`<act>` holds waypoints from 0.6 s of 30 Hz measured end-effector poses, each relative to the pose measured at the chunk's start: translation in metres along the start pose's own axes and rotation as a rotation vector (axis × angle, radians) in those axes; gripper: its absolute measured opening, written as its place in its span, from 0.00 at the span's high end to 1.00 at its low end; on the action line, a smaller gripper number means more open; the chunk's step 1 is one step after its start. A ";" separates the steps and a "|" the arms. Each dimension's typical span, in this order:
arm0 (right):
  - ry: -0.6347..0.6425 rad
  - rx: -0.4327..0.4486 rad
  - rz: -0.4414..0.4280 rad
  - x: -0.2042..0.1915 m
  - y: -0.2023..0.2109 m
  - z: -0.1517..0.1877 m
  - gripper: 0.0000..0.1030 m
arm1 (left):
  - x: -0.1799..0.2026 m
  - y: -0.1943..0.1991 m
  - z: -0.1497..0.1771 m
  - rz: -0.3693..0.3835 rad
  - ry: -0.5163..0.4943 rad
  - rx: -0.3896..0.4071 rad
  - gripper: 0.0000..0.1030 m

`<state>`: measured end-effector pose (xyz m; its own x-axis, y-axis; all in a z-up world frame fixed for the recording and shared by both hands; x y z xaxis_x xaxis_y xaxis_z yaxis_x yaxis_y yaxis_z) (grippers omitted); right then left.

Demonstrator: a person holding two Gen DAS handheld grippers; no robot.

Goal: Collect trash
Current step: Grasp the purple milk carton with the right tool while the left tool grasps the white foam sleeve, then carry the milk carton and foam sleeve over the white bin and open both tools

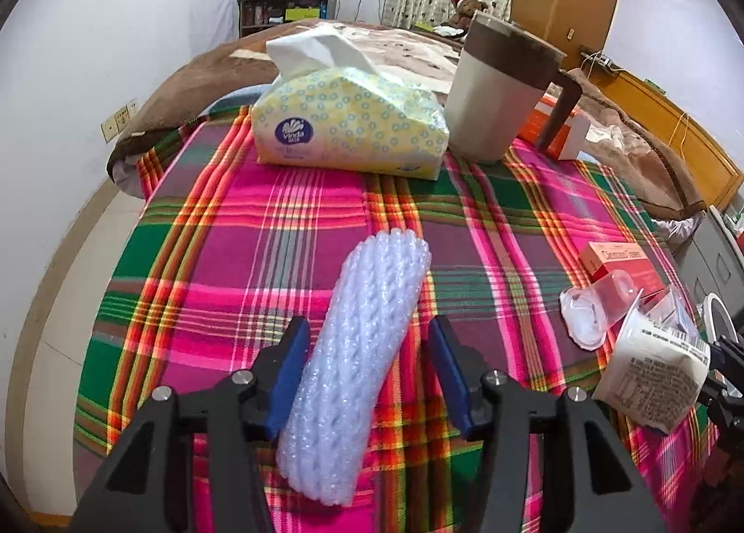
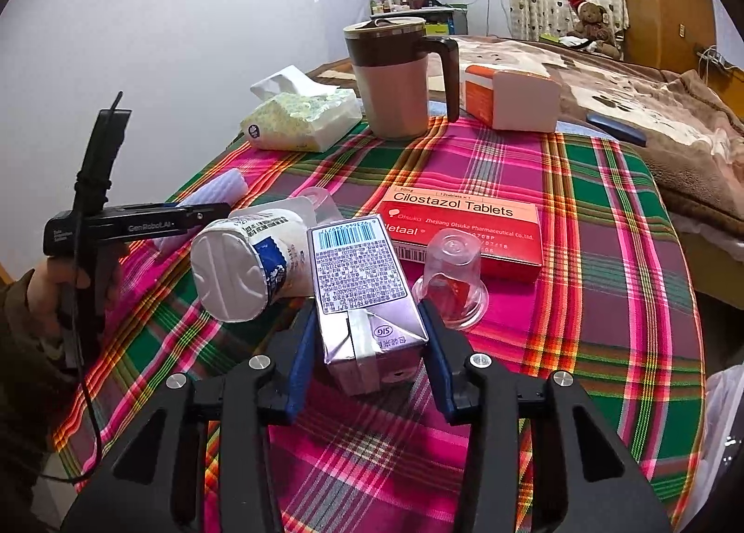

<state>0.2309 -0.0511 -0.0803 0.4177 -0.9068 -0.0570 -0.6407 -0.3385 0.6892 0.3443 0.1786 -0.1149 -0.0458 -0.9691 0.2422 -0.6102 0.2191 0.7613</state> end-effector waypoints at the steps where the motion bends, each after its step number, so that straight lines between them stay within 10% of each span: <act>1: 0.002 0.000 0.004 0.000 0.000 0.000 0.58 | 0.001 0.000 0.000 -0.005 -0.004 -0.002 0.64; 18: -0.012 0.012 0.023 0.004 0.011 0.009 0.59 | 0.005 0.025 0.016 -0.012 0.016 0.021 0.73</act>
<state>0.2193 -0.0604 -0.0792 0.3951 -0.9173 -0.0496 -0.6580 -0.3202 0.6815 0.3159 0.1777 -0.1043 -0.0254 -0.9697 0.2429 -0.6273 0.2046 0.7514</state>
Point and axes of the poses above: each gripper's, at about its wrist camera, not at the fingertips, and y roughly against the way its jaws point, x to its right, z to its underside, the point moved 5 cm from there along -y, roughly the way its jaws point, and after that the axes turned 10 degrees about y, right-handed, at the moved point
